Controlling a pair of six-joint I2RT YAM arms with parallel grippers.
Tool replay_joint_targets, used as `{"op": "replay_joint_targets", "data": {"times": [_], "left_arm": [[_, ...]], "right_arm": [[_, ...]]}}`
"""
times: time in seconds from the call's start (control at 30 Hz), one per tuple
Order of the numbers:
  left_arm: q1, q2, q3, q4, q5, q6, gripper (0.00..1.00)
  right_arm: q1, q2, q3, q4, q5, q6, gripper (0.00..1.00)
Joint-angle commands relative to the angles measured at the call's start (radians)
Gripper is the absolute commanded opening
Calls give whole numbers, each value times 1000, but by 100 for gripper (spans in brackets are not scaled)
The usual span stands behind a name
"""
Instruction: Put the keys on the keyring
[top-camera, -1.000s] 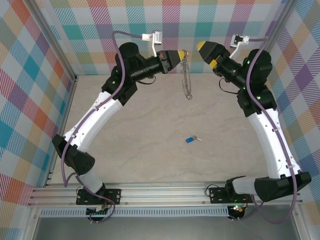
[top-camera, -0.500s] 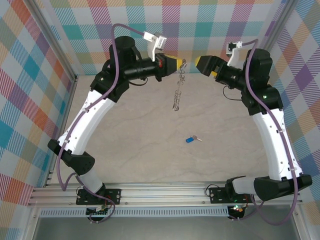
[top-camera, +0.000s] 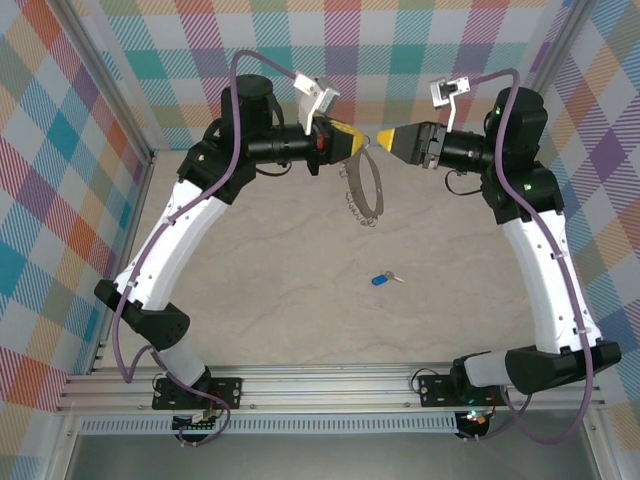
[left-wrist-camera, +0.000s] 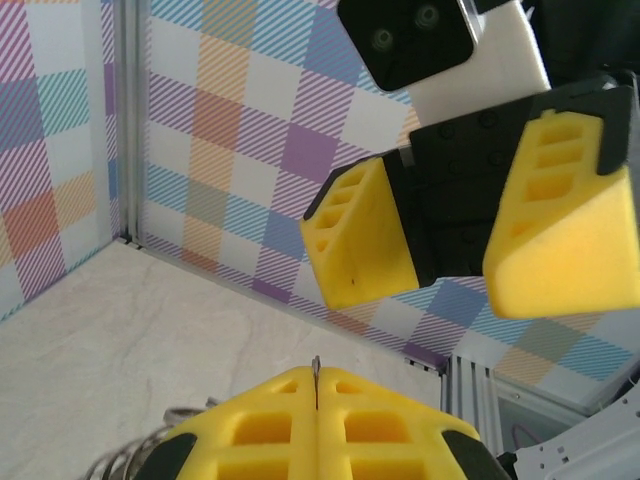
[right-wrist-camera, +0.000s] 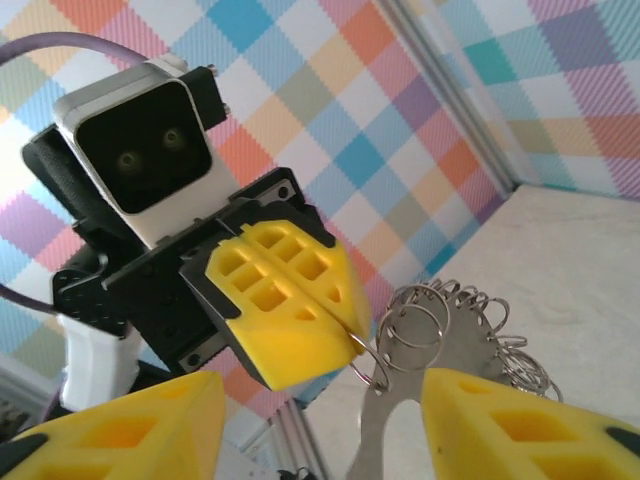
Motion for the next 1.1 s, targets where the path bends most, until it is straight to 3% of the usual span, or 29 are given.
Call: {"op": "replay_joint_targets", "data": {"times": [0.0, 0.53, 1.07], "left_arm": [[8, -10, 40, 22, 56, 16, 0], [9, 35, 87, 42, 102, -32, 0], [9, 62, 102, 93, 107, -93, 0]], "right_arm": [[-5, 26, 23, 65, -104, 18, 48], [-3, 49, -16, 120, -117, 42, 45], [-2, 45, -53, 124, -148, 30, 29]]}}
